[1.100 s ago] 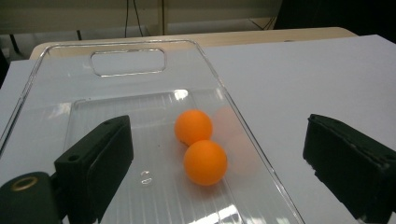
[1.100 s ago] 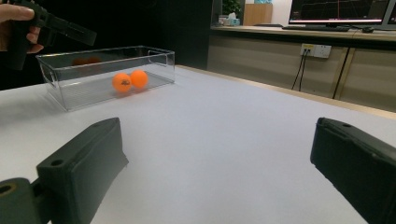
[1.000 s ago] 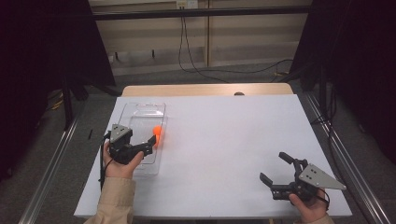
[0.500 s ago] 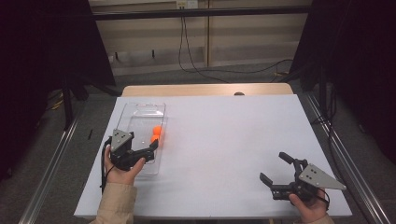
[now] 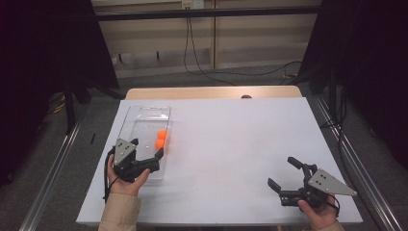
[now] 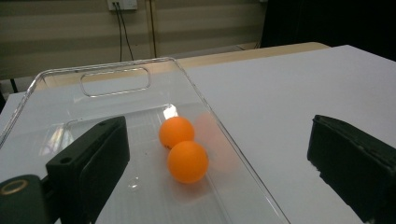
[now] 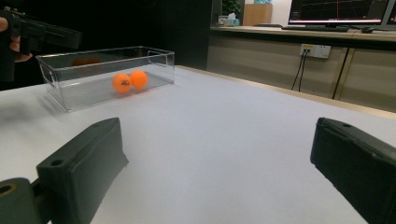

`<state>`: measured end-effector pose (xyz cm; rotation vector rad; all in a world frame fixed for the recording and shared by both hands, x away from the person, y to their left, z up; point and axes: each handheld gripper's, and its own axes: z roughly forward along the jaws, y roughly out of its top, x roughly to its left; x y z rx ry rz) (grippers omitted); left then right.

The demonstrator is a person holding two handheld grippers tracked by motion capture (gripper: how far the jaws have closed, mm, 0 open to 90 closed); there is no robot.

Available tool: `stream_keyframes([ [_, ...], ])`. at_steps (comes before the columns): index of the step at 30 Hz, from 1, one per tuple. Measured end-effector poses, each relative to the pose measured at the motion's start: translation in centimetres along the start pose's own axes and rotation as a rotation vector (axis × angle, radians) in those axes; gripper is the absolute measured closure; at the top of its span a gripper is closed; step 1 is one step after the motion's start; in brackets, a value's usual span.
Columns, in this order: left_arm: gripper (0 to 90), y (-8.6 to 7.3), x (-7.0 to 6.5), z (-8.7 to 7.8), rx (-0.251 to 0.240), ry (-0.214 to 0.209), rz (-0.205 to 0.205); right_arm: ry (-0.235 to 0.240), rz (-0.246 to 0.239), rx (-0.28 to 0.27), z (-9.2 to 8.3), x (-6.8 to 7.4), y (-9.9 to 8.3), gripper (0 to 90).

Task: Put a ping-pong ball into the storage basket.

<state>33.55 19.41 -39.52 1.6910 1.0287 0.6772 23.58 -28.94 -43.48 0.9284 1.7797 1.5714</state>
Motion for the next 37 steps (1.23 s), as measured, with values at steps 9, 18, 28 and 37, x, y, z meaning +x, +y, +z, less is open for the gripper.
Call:
stream_keyframes([
  [9, 5.4, -0.7, 0.0, -0.5, -0.022, -0.023, -0.011, 0.001, -0.001, 0.003, 0.0, 0.0, 0.0, 2.2],
  [18, 5.4, -1.5, 0.1, -0.9, -0.045, -0.033, -0.007, -0.001, -0.003, 0.004, -0.1, -0.1, 0.0, 2.2],
  [28, 5.0, -2.2, -0.6, -1.5, -0.071, -0.059, 0.025, -0.003, -0.004, 0.002, -0.1, 0.0, 0.0, 2.2],
  [37, 4.8, -2.6, -0.7, -1.4, -0.080, -0.074, 0.017, -0.006, -0.008, 0.006, -0.1, 0.0, 0.0, 2.2],
])
